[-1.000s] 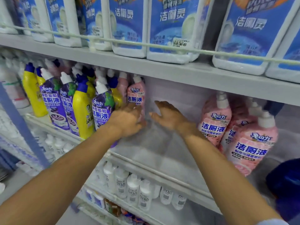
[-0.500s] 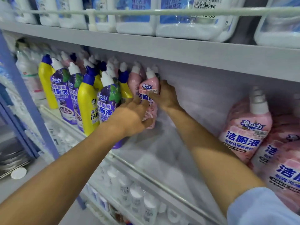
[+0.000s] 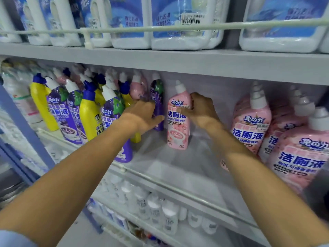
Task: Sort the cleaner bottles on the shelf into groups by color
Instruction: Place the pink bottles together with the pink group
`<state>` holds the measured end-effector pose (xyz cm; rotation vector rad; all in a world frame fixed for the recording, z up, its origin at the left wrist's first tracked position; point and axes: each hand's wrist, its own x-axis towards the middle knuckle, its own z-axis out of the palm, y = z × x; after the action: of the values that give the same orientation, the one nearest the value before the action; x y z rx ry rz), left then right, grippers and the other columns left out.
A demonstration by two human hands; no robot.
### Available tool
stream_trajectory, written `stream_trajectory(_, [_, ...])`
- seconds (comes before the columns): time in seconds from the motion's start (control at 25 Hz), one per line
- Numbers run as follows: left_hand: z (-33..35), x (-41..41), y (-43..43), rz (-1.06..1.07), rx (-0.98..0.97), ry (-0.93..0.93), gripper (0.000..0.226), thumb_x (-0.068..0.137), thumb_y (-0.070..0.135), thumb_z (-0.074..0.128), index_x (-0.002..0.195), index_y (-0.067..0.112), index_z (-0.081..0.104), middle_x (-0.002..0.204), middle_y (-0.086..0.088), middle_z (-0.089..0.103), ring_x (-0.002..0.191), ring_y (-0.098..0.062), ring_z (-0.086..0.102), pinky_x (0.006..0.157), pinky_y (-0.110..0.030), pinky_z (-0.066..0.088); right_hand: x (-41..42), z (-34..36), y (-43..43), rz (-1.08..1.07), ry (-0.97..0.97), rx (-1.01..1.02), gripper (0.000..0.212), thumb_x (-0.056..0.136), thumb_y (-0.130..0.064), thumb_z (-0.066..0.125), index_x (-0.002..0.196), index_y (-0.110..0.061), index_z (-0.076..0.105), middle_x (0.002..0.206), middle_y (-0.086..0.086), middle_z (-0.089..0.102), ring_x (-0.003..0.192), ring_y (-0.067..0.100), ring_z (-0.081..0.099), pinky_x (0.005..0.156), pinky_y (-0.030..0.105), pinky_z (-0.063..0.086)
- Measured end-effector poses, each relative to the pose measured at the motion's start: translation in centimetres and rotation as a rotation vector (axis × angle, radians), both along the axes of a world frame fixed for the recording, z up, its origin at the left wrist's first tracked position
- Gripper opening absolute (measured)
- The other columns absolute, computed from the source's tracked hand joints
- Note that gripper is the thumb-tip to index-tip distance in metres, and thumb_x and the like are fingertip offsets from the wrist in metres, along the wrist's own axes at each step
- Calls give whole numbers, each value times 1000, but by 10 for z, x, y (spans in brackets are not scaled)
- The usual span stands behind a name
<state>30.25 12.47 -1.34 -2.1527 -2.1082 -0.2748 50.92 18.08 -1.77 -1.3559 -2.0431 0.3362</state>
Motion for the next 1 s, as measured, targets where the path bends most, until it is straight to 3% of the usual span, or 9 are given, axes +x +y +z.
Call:
stream_trajectory(0.16, [28,-8,27,72,48,40,60,93,60,51,127,10,52,132,-20,56,122,-40,54,96,-43,49,24,-10,-13,-61,-8,8,52,78,-52,79,111,-15,64,107,6,74,94,27,71,84,38,56])
stream_trajectory(0.24, [46,-17,39,125,86,39,63,93,59,50,129,7,53,132,-23,54,123,-42,53,100,-45,47,30,-15,-17,-48,39,22,53,77,-53,79,111,-15,64,105,7,75,92,27,71,84,43,57])
stream_trajectory(0.44, [69,-23,58,75,197,-55,55,91,50,62,126,8,60,131,-21,62,119,-39,58,99,-43,49,32,-16,-19,-68,-12,92,50,82,-52,76,114,-15,64,107,5,75,91,24,71,79,34,56])
stream_trajectory(0.56, [68,-23,67,50,218,-76,73,77,67,55,128,15,61,132,-15,63,121,-36,58,103,-42,47,34,-20,-17,-53,6,136,48,83,-50,76,113,-14,64,108,6,74,92,26,70,78,31,54])
stream_trajectory(0.6, [68,-27,70,56,225,-67,76,75,68,53,127,14,61,130,-15,64,120,-36,59,102,-41,48,34,-20,-17,-43,29,135,48,83,-50,76,112,-13,64,108,6,74,93,26,70,81,34,55])
stream_trajectory(0.76, [65,-52,84,122,147,-27,51,86,48,70,118,9,64,122,-19,64,115,-37,59,88,-34,45,34,-24,-16,-8,110,115,48,81,-50,77,111,-15,64,107,4,74,92,23,70,83,40,58])
stream_trajectory(0.92, [60,-65,99,149,106,-70,59,81,46,79,116,2,61,113,-17,61,107,-34,57,79,-31,39,34,-24,-17,0,122,121,49,81,-50,77,112,-15,64,107,3,74,90,22,71,83,37,59])
stream_trajectory(1.0, [60,-68,104,161,121,-69,67,78,45,82,119,-2,58,119,-22,60,112,-38,55,80,-34,40,34,-24,-16,0,120,126,49,82,-51,76,112,-15,63,107,3,74,91,22,71,83,38,59])
